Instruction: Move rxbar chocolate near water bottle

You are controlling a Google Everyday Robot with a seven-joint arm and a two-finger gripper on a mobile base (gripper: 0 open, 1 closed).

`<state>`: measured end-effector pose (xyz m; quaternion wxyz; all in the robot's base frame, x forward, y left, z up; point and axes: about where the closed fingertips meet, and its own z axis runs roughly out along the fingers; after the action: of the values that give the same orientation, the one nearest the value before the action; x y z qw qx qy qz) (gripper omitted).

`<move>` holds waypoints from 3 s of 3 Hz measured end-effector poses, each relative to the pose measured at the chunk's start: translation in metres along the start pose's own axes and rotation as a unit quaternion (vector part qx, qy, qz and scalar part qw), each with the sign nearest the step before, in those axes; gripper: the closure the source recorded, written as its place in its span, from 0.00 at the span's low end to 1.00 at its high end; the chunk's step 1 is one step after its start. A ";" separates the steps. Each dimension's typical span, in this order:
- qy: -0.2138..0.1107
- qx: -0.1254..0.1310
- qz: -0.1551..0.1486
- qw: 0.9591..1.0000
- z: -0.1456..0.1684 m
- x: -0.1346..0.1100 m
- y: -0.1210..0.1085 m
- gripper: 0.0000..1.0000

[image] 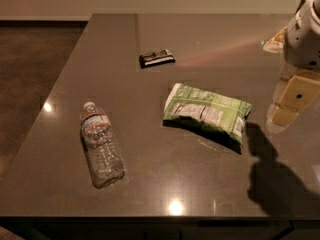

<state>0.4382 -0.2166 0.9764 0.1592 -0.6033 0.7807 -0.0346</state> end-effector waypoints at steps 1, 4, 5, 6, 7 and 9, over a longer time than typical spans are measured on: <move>-0.002 0.001 -0.001 1.000 -0.001 0.000 -0.001 0.00; -0.110 -0.051 0.013 0.993 0.065 -0.008 -0.093 0.00; -0.143 -0.064 0.038 0.987 0.085 -0.025 -0.123 0.00; -0.169 -0.072 0.050 0.982 0.099 -0.050 -0.147 0.00; -0.181 -0.081 0.042 0.979 0.112 -0.079 -0.160 0.00; -0.169 -0.062 0.032 0.983 0.145 -0.128 -0.188 0.00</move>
Offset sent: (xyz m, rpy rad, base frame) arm 0.0599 -0.0153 -0.0214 0.1557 0.0656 0.1265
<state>0.6838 -0.1251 0.9116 0.2521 -0.5843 0.7618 0.1214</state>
